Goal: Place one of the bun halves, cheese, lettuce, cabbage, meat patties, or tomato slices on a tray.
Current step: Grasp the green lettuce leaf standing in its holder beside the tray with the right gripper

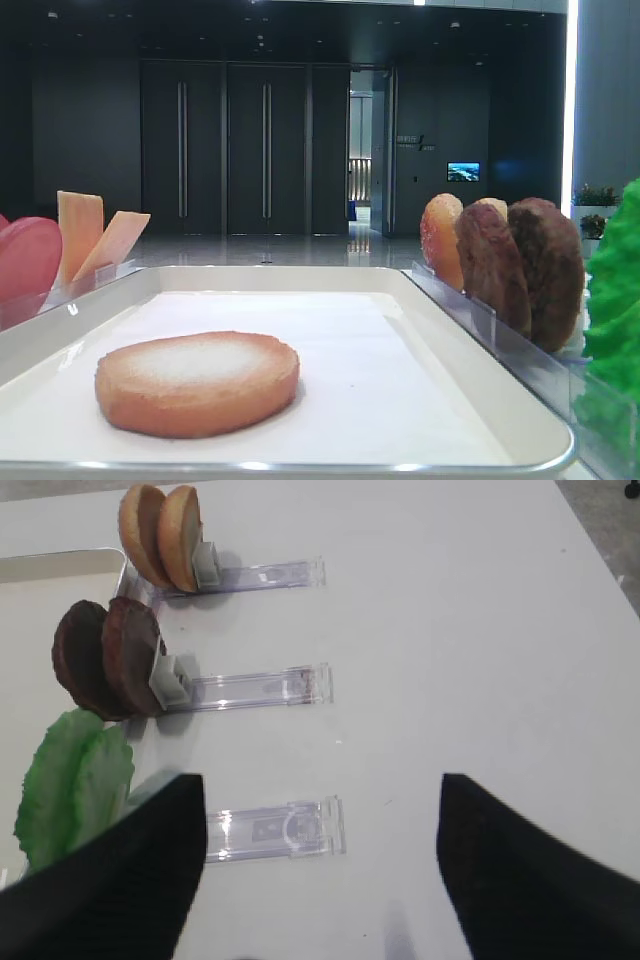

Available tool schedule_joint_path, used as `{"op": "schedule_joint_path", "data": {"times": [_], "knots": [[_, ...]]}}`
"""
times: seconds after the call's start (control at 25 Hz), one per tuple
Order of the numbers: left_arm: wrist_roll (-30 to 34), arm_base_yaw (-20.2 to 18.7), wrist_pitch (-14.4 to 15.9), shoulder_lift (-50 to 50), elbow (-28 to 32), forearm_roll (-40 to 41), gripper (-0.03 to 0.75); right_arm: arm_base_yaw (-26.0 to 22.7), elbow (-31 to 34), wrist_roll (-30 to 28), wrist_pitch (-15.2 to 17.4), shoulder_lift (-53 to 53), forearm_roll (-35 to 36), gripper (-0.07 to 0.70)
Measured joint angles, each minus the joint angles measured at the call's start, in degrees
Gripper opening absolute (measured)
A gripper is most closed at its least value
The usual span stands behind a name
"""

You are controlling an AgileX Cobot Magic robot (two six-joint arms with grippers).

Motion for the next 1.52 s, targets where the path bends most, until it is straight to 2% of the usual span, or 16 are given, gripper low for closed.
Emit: {"op": "schedule_joint_path", "data": {"times": [0.92,1.08,1.36,1.52], "knots": [[0.00,0.00,0.00,0.00,0.00,0.00,0.159,0.00,0.00,-0.06,0.08,0.73,0.00,0.455],[0.00,0.00,0.00,0.00,0.00,0.00,0.159,0.00,-0.06,-0.06,0.31,8.05,0.05,0.454],[0.00,0.00,0.00,0.00,0.00,0.00,0.159,0.00,-2.94,-0.06,4.47,24.26,1.96,0.453],[0.00,0.00,0.00,0.00,0.00,0.00,0.159,0.00,-5.22,-0.12,4.95,33.86,2.81,0.453]]}}
